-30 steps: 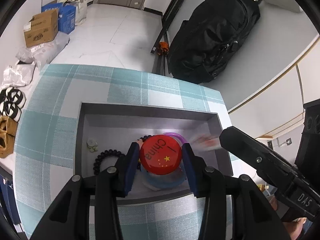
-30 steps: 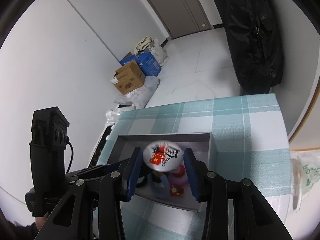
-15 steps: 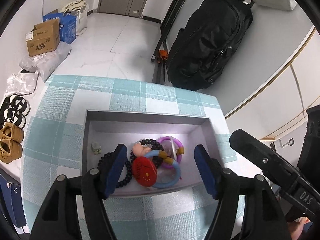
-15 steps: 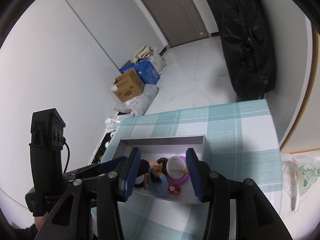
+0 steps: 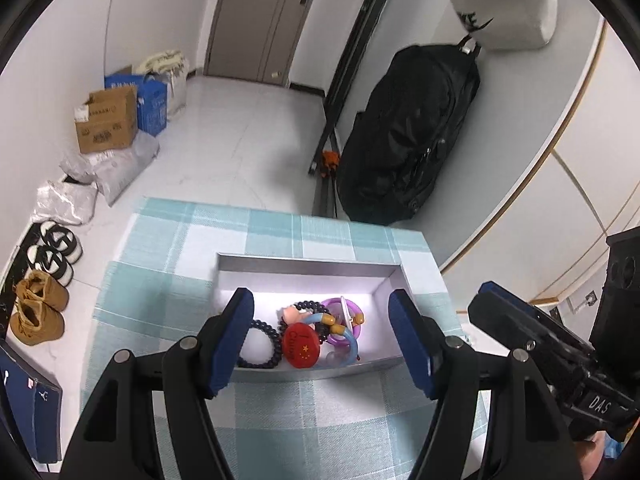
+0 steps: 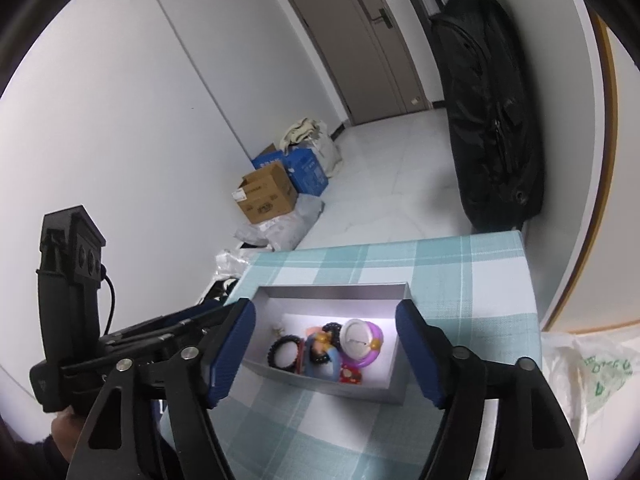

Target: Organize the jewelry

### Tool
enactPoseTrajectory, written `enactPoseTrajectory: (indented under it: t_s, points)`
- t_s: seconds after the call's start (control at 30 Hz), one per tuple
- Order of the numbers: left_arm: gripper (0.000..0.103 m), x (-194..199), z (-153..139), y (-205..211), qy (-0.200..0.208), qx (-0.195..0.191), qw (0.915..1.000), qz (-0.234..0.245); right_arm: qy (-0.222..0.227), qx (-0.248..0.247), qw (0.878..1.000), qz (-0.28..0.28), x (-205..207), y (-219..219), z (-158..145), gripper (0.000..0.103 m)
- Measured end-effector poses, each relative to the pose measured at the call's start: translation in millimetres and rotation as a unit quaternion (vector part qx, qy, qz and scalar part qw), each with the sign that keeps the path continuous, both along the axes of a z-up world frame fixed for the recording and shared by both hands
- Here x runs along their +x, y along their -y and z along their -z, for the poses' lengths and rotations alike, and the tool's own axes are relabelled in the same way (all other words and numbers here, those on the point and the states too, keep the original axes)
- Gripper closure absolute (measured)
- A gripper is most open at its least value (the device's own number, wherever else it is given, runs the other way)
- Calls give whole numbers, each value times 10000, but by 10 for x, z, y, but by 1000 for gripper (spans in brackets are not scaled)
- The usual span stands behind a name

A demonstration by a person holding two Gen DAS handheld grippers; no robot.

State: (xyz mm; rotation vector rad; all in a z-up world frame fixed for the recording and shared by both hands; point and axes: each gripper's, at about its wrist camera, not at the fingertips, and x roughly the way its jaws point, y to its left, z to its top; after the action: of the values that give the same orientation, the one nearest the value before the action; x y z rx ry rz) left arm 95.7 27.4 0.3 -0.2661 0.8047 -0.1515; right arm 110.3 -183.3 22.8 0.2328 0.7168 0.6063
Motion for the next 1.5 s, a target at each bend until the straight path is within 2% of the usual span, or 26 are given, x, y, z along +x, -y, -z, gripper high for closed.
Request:
enactPoseTrajectory:
  t_s: [0.17,0.53,0.93,1.0,1.4,1.5]
  points:
    - [35,-129,-46,3,223,132,9997,-40,200,-50,9998,-75,-179,-10,-37,17]
    - [35,-446,-76,-27,377,399,9982,-221,574,-164,9982,-28,-571,60,-93,1]
    - [33,-732,-141,53,752,754,9937,-360,727,-239,9970,-100,-798,77,-94,0]
    - [25,-747,-120,46,726,761,9937,-387,785,-293,9964,-120,-833,69,-90,0]
    - [24,-827,-114,58,793,925,9915,-454,753,-342,9965,-72,-832,85,-49,0]
    - [24,-817,-102,40,734,848,9927,-443,748,-345,9966,-57,-842,89,-39,0]
